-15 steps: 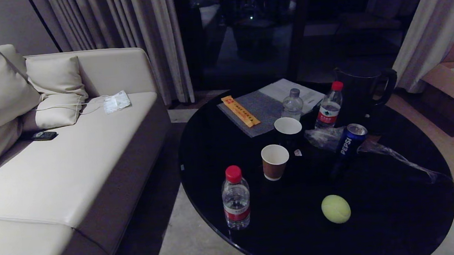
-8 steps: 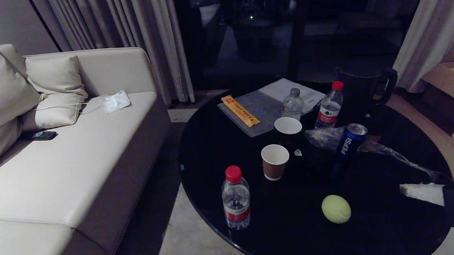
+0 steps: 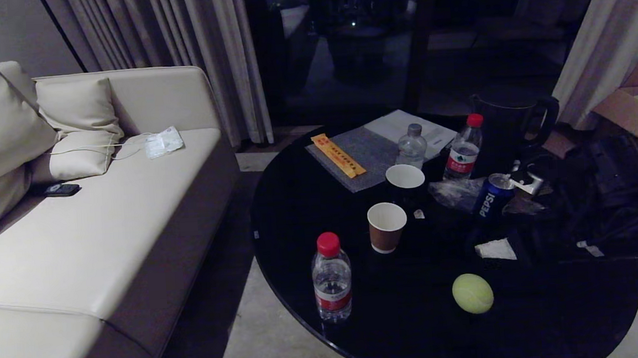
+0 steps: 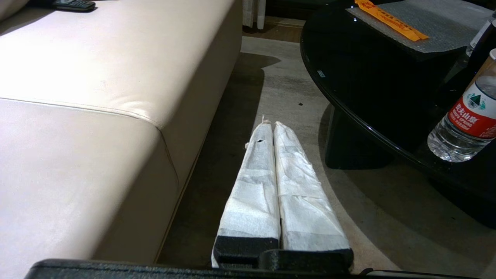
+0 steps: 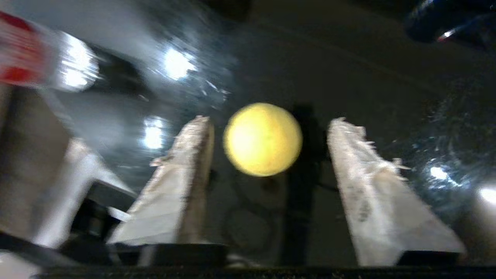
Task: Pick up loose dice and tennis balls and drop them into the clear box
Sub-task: Pick up the ball on the table
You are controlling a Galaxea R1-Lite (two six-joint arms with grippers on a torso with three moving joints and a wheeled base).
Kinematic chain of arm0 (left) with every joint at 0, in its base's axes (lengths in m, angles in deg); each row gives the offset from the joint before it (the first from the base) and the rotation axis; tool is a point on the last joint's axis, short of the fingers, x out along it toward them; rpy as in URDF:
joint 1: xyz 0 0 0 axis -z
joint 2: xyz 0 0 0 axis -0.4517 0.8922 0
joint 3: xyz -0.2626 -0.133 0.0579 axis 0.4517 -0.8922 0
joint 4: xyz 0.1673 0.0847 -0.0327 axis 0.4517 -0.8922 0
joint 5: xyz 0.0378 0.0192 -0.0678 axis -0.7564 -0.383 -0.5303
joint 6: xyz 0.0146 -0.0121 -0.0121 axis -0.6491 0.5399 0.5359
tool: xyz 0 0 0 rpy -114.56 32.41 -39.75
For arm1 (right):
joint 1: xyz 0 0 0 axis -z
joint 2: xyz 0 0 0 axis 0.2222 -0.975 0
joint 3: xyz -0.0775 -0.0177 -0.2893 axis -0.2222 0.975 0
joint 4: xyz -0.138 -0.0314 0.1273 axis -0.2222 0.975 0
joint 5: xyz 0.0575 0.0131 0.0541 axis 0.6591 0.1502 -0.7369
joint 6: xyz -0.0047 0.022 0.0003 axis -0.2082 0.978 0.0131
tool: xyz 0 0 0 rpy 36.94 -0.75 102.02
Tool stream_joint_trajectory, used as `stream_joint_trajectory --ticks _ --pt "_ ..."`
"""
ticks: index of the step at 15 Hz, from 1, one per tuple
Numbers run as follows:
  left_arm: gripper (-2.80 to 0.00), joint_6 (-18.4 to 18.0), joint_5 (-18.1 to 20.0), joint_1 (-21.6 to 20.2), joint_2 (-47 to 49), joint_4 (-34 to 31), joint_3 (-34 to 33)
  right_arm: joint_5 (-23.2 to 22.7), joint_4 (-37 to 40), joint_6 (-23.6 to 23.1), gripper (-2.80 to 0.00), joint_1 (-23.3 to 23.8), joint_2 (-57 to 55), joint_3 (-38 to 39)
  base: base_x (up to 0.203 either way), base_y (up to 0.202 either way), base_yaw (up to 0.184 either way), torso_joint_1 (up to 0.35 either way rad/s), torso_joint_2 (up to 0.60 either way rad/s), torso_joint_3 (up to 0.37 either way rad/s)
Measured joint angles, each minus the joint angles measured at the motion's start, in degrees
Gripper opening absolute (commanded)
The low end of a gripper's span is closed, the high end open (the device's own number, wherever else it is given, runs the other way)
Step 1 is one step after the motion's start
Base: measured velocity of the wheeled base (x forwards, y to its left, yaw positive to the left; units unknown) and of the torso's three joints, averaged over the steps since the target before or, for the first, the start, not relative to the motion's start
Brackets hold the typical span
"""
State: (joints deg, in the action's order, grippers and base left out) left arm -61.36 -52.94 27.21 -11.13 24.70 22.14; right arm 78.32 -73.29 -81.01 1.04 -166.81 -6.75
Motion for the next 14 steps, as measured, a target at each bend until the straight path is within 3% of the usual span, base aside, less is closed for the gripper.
stream_joint_trajectory --ticks 2,9,14 --pt "-2.8 0.0 0.0 0.0 0.0 0.0 0.0 0.2 0.1 -2.3 0.0 1.4 -4.1 -0.7 0.0 0.0 0.0 0.0 0.0 0.0" --pt "-2.8 0.0 0.0 0.0 0.0 0.0 0.0 -0.2 0.5 -2.8 0.0 2.8 -15.1 -2.6 0.0 0.0 0.0 0.0 0.0 0.0" --pt "-2.8 0.1 0.0 0.0 0.0 0.0 0.0 -6.5 0.8 -3.4 0.0 2.9 -16.7 -2.7 0.0 0.0 0.0 0.0 0.0 0.0"
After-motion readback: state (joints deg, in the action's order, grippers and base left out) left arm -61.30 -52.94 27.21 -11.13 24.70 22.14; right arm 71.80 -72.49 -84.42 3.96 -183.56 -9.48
